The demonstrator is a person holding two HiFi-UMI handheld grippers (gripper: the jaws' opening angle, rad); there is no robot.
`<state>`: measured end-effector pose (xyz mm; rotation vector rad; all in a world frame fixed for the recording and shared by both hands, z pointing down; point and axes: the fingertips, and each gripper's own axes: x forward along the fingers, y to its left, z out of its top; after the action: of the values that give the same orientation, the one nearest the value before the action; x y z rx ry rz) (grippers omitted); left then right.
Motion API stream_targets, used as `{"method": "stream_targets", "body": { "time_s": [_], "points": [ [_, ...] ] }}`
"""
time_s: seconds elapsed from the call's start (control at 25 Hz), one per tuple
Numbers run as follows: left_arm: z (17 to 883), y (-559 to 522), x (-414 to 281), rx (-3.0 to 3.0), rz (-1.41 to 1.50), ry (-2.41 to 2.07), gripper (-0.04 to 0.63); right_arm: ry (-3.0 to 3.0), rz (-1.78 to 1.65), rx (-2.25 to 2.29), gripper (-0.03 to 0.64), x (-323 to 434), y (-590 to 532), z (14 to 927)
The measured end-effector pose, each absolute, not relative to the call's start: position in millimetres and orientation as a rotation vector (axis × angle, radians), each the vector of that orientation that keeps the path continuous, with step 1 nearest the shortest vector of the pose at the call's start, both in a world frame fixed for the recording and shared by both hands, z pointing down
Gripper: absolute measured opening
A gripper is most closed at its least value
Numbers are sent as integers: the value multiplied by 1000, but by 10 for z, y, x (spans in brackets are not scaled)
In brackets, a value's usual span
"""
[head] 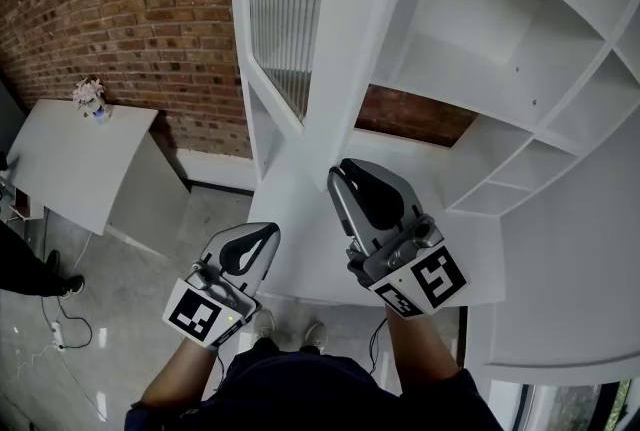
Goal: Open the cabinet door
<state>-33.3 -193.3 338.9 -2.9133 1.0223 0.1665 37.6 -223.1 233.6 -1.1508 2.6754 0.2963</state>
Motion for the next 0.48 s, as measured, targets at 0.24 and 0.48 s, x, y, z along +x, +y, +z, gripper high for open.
{"method": "stream_targets", "body": {
  "time_s": [0.24,0.48],
  "points": [
    [3396,-1897,-437,-2901,169,1039,8,2680,318,-1125,60,185,-2122,2363],
    [3383,-1896,-555,-2896,173,1045,8,2689,327,-1098,60,-8,-2063,2361]
  ]
}}
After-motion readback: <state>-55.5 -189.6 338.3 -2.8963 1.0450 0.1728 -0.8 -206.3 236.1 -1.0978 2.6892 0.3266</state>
